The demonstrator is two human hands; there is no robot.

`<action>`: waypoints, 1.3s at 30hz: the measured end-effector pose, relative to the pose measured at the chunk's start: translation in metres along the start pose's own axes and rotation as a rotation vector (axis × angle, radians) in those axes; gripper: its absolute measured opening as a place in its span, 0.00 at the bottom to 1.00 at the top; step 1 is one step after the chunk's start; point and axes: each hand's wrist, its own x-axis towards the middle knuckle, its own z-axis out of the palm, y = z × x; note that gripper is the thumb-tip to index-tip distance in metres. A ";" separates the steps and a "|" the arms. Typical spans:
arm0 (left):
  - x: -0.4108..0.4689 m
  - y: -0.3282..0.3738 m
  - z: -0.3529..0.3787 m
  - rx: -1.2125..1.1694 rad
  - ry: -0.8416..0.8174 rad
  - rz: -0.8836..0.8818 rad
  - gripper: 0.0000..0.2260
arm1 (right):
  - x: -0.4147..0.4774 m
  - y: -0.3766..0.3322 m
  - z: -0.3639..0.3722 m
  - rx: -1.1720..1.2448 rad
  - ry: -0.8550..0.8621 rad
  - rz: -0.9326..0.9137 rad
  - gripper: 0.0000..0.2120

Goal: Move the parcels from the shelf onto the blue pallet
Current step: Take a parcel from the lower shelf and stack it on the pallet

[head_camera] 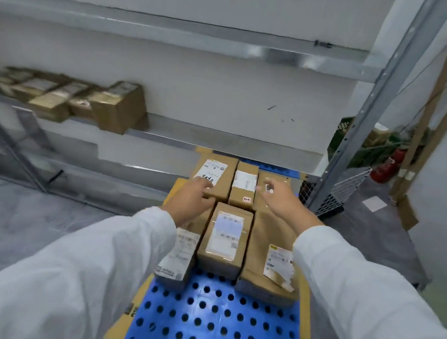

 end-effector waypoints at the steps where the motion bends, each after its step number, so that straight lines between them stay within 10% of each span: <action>1: -0.003 -0.007 -0.021 0.053 0.037 -0.009 0.20 | 0.004 -0.022 0.002 -0.019 -0.018 -0.057 0.24; 16: -0.153 -0.182 -0.259 0.285 0.406 -0.211 0.27 | -0.025 -0.359 0.172 -0.285 -0.257 -0.686 0.30; 39: -0.228 -0.459 -0.446 0.289 0.478 -0.251 0.21 | -0.051 -0.614 0.421 -0.426 -0.266 -0.677 0.26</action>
